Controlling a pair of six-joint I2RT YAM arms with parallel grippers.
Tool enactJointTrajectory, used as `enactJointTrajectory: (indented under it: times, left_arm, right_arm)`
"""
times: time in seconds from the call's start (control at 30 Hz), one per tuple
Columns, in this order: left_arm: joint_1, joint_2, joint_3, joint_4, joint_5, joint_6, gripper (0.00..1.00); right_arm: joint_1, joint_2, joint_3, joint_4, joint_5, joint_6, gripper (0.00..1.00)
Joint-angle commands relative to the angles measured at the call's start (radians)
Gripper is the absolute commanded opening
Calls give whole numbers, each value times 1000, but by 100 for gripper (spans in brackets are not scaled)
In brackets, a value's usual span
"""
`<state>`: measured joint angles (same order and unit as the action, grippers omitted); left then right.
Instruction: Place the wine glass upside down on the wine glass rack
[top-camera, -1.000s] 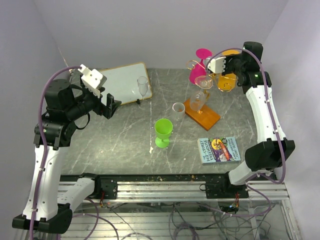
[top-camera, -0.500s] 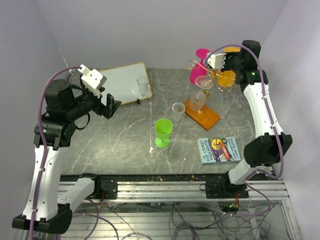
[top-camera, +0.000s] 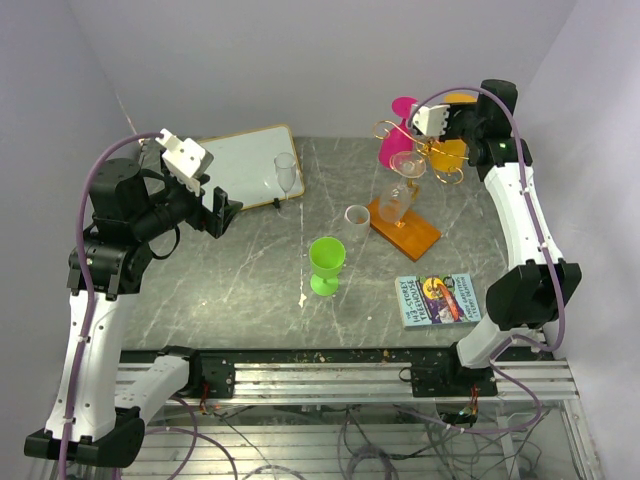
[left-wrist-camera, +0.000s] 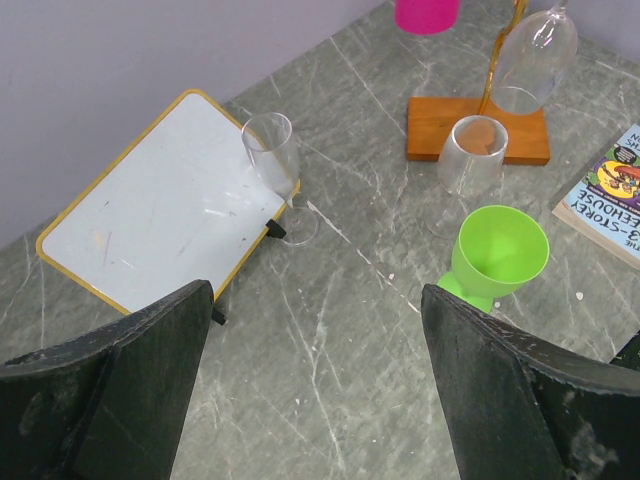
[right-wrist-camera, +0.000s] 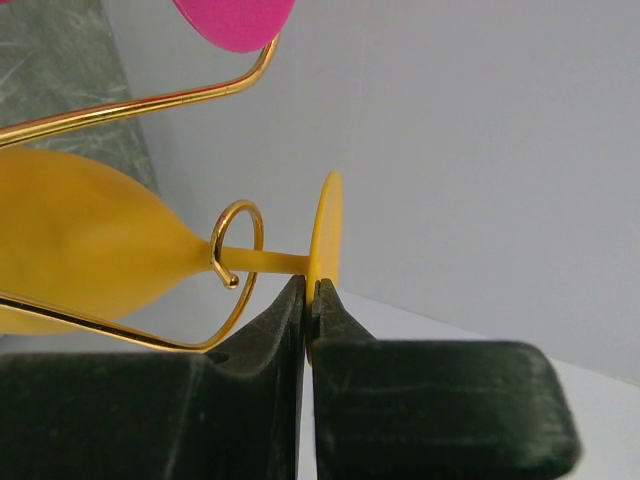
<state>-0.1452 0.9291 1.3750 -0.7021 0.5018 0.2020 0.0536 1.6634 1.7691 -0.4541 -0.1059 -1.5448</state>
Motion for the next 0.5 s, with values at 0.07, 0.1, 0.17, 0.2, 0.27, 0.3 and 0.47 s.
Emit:
enactJointTrajectory:
  times: [0.07, 0.1, 0.17, 0.2, 0.27, 0.3, 0.47]
  left_arm:
    - [13, -6, -12, 6, 22, 6, 96]
    - [13, -7, -14, 6, 22, 7, 96]
    - [12, -9, -14, 5, 21, 9, 96]
    - [13, -9, -14, 3, 20, 10, 96]
    - [13, -9, -14, 4, 21, 11, 96]
    - [12, -8, -14, 5, 22, 10, 96]
    - [12, -5, -13, 7, 28, 5, 96]
  right_arm:
    - [-2, 1, 20, 30, -39, 24, 0]
    - [-1, 4, 21, 28, -40, 27, 0]
    - [-2, 1, 22, 25, -45, 32, 0]
    - [-2, 0, 21, 23, -50, 37, 0]
    - [-2, -6, 21, 12, -61, 45, 0]
    - [-1, -7, 21, 7, -65, 47, 0]
    - [-1, -14, 8, -8, -71, 64, 0]
